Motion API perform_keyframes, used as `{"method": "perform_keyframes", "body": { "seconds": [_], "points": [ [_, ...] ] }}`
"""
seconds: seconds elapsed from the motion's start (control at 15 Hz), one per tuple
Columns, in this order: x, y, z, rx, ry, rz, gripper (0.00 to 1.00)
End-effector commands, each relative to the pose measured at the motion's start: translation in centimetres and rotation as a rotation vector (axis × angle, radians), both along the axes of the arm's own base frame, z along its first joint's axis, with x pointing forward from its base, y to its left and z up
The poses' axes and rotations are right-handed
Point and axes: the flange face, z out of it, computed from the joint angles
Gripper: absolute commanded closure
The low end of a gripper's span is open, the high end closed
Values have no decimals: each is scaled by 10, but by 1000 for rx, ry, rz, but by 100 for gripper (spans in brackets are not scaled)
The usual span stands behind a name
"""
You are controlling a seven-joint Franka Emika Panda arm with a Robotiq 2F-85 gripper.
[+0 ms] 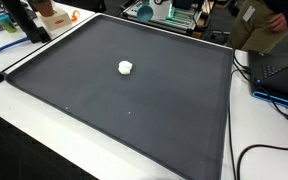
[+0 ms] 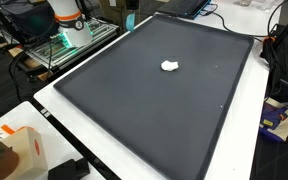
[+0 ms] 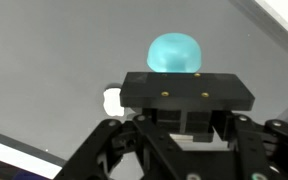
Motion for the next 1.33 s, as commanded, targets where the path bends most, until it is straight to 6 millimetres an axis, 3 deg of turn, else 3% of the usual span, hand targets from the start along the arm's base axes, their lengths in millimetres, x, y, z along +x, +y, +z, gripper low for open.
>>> {"method": "perform_keyframes", "body": {
  "seconds": [0.0,0.13,0.47,0.53,0.6,0.73,0.93,1.13,1.2,1.27],
  "points": [
    [-22,15,-11,129,83,26,66],
    [-46,19,-11,221,158,67,66],
    [-92,18,21,452,318,-8,66],
    [-95,15,27,465,300,-27,16],
    [-97,12,32,472,264,-49,14],
    [-95,2,42,442,155,-136,1],
    [-80,-6,46,368,61,-237,0],
    [-55,4,36,239,-23,-285,0],
    [-67,-3,50,313,0,-249,0],
    [-63,1,46,283,-17,-261,1]
  ]
}}
